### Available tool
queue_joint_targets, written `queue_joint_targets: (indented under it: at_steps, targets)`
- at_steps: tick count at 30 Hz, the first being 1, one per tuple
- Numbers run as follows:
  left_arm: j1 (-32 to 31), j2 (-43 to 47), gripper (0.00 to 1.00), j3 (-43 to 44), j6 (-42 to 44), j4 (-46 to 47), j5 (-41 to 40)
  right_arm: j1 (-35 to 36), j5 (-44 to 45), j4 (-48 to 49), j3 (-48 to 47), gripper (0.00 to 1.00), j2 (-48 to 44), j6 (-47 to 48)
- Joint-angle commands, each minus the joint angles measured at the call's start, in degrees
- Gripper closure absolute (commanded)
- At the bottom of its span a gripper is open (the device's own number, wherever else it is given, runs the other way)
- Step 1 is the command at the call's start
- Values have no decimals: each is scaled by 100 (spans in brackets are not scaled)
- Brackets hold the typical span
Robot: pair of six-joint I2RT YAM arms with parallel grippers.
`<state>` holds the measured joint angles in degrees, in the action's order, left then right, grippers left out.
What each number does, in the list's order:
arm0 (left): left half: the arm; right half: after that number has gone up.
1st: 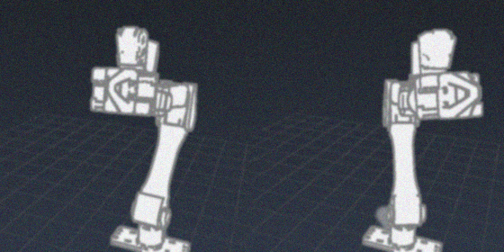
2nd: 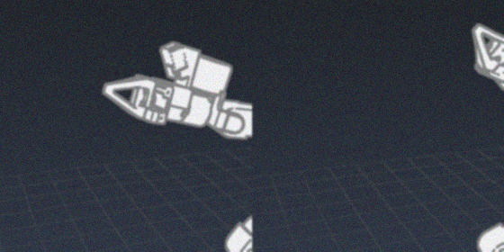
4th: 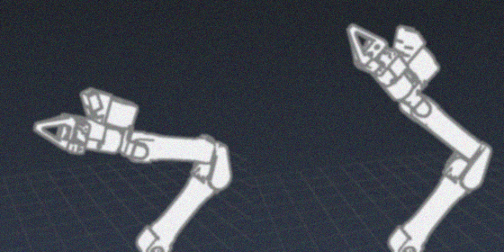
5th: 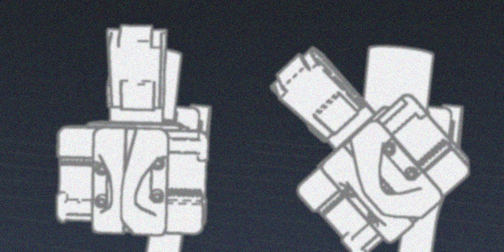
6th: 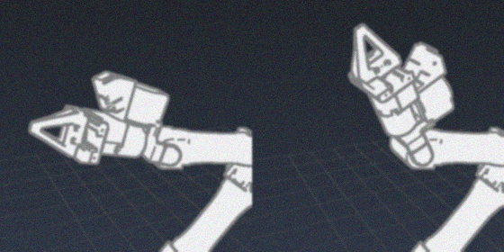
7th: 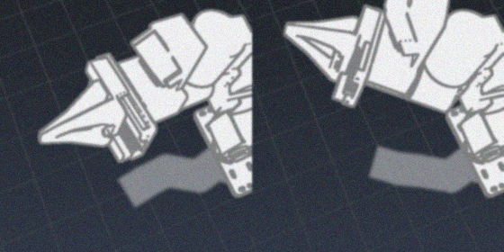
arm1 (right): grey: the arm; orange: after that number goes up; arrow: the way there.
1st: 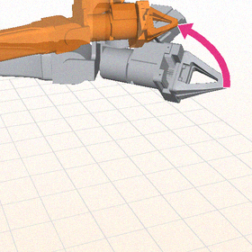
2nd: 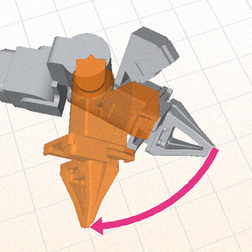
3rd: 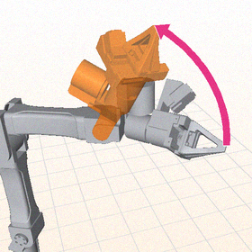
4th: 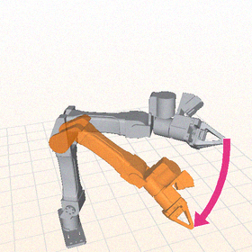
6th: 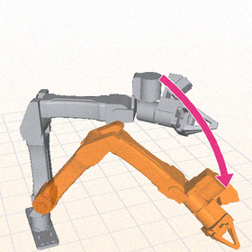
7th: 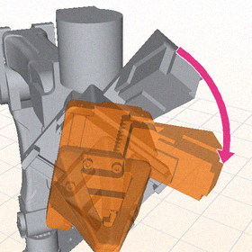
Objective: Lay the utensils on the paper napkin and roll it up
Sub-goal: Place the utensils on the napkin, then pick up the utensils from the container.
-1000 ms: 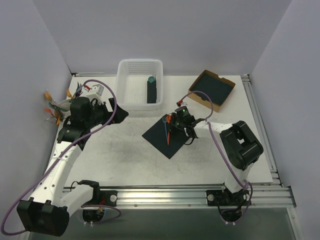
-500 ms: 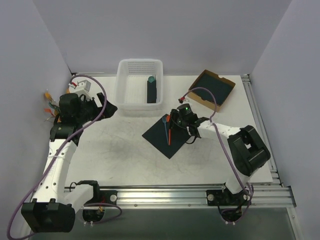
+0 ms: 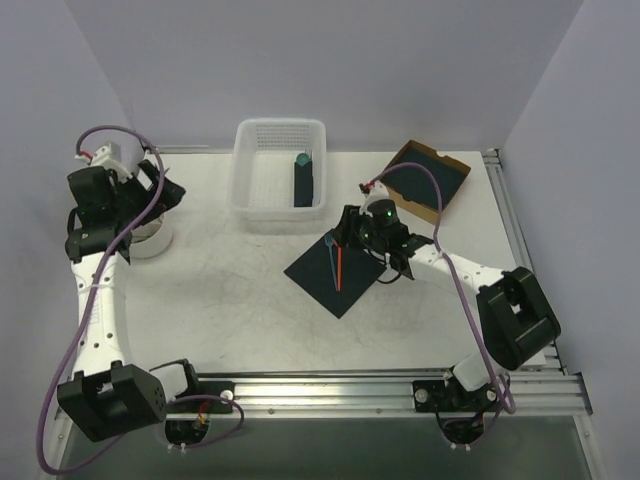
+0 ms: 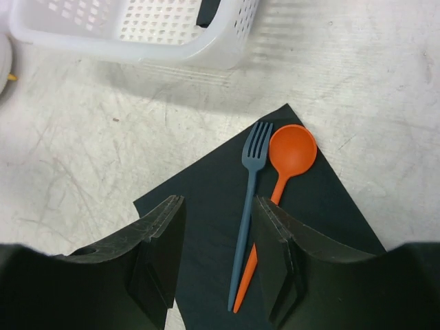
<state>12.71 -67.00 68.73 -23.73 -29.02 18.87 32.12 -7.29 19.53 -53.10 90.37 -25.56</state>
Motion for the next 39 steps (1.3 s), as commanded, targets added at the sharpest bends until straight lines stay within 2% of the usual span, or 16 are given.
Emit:
queue_joint_targets:
  at_steps: [1, 3, 5, 7, 13, 16, 21, 23, 25, 28, 30, 34, 35, 36, 39]
  targets:
    - [591, 108, 6, 387, -255, -165, 134, -92, -378, 1042, 545, 56, -545, -54]
    - [994, 108, 6, 431, -334, -455, 29, -109, -344, 1395, 871, 55, -660, -142]
    - [1058, 39, 6, 631, -395, -980, -733, -162, -326, 1518, 1038, 54, -740, -212]
    - [1076, 38, 6, 712, -414, -1280, -1156, -180, -308, 1633, 1144, 54, -792, -309]
    - [1067, 477, 6, 458, -457, -1291, -1772, -110, -142, 1756, 1258, 55, -801, -397]
    - [1076, 820, 5, 264, -580, -1326, -2544, -92, 61, 1668, 1276, 55, -863, -406]
    - [1076, 1040, 4, 88, -1195, -1633, -3493, -74, 473, 1405, 1258, 55, -1003, -353]
    - [1128, 909, 2, 149, -1660, -2045, -3819, -13, 649, 1352, 1258, 55, -1039, -362]
    - [1172, 786, 1, 202, -1985, -2361, -4004, 40, 711, 1317, 1250, 55, -1065, -362]
    - [1225, 610, 0, 80, -2153, -2259, -3805, 136, 957, 1264, 1232, 56, -1118, -309]
    - [1225, 531, 7, -140, -2232, -2100, -3707, 146, 1028, 1255, 1241, 56, -1144, -283]
    - [1234, 408, 13, -588, -2540, -1434, -3522, 154, 1124, 1237, 1267, 56, -1188, -257]
    - [1234, 338, 15, -711, -2601, -1318, -3540, 154, 1142, 1238, 1258, 56, -1197, -256]
    - [1234, 293, 21, -747, -2619, -1195, -3566, 154, 1142, 1238, 1258, 56, -1206, -248]
    - [1243, 56, 24, -756, -2628, -887, -3881, 146, 1151, 1246, 1250, 56, -1188, -230]
